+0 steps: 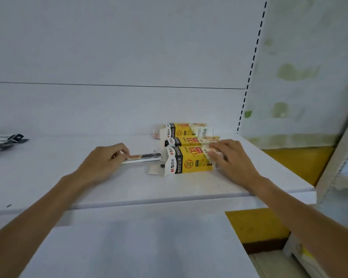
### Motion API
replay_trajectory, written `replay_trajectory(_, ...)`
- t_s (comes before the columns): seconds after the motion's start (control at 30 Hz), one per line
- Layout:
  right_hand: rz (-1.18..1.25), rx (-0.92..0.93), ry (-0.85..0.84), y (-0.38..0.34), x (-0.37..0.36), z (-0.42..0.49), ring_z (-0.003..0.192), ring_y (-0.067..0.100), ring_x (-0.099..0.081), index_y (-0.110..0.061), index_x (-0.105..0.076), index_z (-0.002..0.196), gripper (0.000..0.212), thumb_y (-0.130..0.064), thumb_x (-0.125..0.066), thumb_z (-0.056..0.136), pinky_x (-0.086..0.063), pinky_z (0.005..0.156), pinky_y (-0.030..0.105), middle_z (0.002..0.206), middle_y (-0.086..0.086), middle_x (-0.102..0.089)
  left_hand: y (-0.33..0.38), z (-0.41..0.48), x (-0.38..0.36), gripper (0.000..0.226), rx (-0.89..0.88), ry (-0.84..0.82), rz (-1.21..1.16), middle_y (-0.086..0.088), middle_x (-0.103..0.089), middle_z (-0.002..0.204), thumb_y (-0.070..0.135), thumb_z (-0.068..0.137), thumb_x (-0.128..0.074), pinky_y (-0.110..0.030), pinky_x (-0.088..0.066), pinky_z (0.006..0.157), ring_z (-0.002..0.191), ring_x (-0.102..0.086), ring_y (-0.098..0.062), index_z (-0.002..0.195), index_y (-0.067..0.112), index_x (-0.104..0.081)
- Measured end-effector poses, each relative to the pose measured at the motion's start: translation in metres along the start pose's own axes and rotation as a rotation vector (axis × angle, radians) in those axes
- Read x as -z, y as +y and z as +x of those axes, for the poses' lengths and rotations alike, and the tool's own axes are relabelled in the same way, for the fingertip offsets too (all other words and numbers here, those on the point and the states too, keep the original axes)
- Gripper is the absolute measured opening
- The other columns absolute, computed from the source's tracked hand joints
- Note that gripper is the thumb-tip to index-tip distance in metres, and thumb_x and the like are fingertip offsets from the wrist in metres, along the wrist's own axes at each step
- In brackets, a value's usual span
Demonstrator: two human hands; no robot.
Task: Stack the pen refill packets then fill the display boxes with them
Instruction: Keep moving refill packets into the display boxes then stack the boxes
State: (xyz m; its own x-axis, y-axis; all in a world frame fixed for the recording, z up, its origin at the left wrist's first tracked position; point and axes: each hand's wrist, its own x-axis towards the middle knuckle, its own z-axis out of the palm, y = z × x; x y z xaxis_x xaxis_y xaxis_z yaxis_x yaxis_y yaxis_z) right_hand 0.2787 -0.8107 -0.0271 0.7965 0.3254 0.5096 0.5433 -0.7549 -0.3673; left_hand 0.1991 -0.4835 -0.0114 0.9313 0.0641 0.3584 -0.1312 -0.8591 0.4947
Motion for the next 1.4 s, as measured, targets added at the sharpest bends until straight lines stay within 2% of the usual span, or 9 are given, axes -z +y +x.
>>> replay_trajectory(0.23, -0.013, -0.002, 0.017, 0.003, -0.002, 0.0, 0.12, 0.011, -0.034, -0.025, -0.055, 0.127, 0.044, -0.048, -0.042, 0.092, -0.028, 0.091, 0.021, 0.125, -0.004, -0.049, 0.057, 0.017, -0.039, 0.014, -0.165, -0.127, -0.014, 0.012, -0.053, 0.068, 0.02, 0.095, -0.044, -0.029, -0.033, 0.06, 0.062, -0.047, -0.012, 0.091, 0.018, -0.057)
replay_trajectory(0.37, -0.036, -0.051, 0.044, 0.005, -0.002, 0.001, 0.122, 0.011, -0.032, -0.025, -0.053, 0.129, 0.046, -0.049, -0.042, 0.091, -0.03, 0.089, 0.023, 0.128, -0.004, -0.048, 0.073, 0.03, -0.054, 0.026, -0.004, -0.169, -0.266, 0.0, -0.064, 0.089, 0.018, 0.097, -0.038, -0.026, -0.039, 0.067, 0.082, -0.056, -0.017, 0.089, 0.009, -0.061)
replay_trajectory(0.47, -0.054, -0.058, 0.05, 0.004, -0.001, 0.001, 0.123, 0.011, -0.032, -0.025, -0.052, 0.13, 0.046, -0.049, -0.041, 0.092, -0.032, 0.089, 0.025, 0.128, -0.004, -0.048, 0.066, 0.033, -0.042, 0.033, 0.115, 0.093, -0.429, 0.002, -0.069, 0.097, 0.025, 0.088, -0.04, -0.02, -0.044, 0.083, 0.098, -0.061, -0.012, 0.094, 0.016, -0.072)
replay_trajectory(0.57, -0.051, -0.055, 0.044, 0.004, -0.001, 0.0, 0.123, 0.011, -0.032, -0.026, -0.052, 0.13, 0.046, -0.049, -0.041, 0.092, -0.032, 0.088, 0.025, 0.128, -0.004, -0.048, 0.045, 0.03, -0.018, 0.041, 0.268, 0.235, -0.349, 0.003, -0.07, 0.099, 0.044, 0.071, -0.036, -0.033, -0.045, 0.094, 0.099, -0.062, -0.018, 0.084, 0.024, -0.069)
replay_trajectory(0.73, -0.045, -0.052, 0.054, 0.006, -0.002, 0.0, 0.123, 0.011, -0.033, -0.026, -0.052, 0.129, 0.045, -0.048, -0.042, 0.092, -0.032, 0.091, 0.026, 0.127, -0.005, -0.048, 0.024, 0.014, -0.01, 0.015, 0.37, -0.15, -0.149, 0.002, -0.07, 0.084, 0.032, 0.085, -0.056, -0.029, -0.045, 0.082, 0.086, -0.063, -0.018, 0.083, 0.021, -0.065)
replay_trajectory(0.93, -0.046, -0.035, 0.059, 0.007, -0.002, -0.001, 0.121, 0.013, -0.035, -0.025, -0.054, 0.128, 0.045, -0.049, -0.042, 0.092, -0.032, 0.091, 0.026, 0.125, -0.003, -0.05, 0.044, 0.015, -0.034, 0.013, 0.26, 0.036, -0.302, 0.006, -0.067, 0.074, 0.017, 0.079, -0.069, -0.008, -0.037, 0.054, 0.072, -0.057, -0.003, 0.087, 0.018, -0.059)
replay_trajectory(1.13, -0.039, -0.042, 0.054, 0.005, -0.001, -0.002, 0.12, 0.012, -0.034, -0.026, -0.054, 0.127, 0.046, -0.051, -0.04, 0.091, -0.031, 0.092, 0.025, 0.125, -0.004, -0.05, 0.07, 0.019, -0.066, 0.017, 0.012, -0.043, -0.211, 0.004, -0.071, 0.094, 0.018, 0.09, -0.055, -0.001, -0.037, 0.061, 0.079, -0.059, -0.004, 0.098, 0.019, -0.07)
replay_trajectory(1.3, 0.011, -0.039, 0.049, 0.002, 0.0, -0.002, 0.125, 0.008, -0.03, -0.024, -0.053, 0.129, 0.047, -0.049, -0.048, 0.089, -0.03, 0.098, 0.024, 0.132, -0.006, -0.045, 0.062, 0.018, -0.065, 0.027, 0.088, 0.112, -0.331, 0.008, -0.07, 0.095, 0.008, 0.089, -0.05, 0.0, -0.037, 0.065, 0.089, -0.062, -0.004, 0.092, 0.028, -0.069)
replay_trajectory(1.4, -0.028, -0.048, 0.038, -0.001, 0.001, -0.004, 0.127, 0.008, -0.029, -0.026, -0.052, 0.129, 0.052, -0.053, -0.053, 0.085, -0.036, 0.099, 0.032, 0.135, -0.007, -0.041, 0.067, 0.016, -0.063, 0.037, 0.084, 0.005, -0.271, 0.015, -0.066, 0.087, 0.003, 0.087, -0.044, -0.001, -0.037, 0.062, 0.08, -0.059, 0.004, 0.088, 0.028, -0.072)
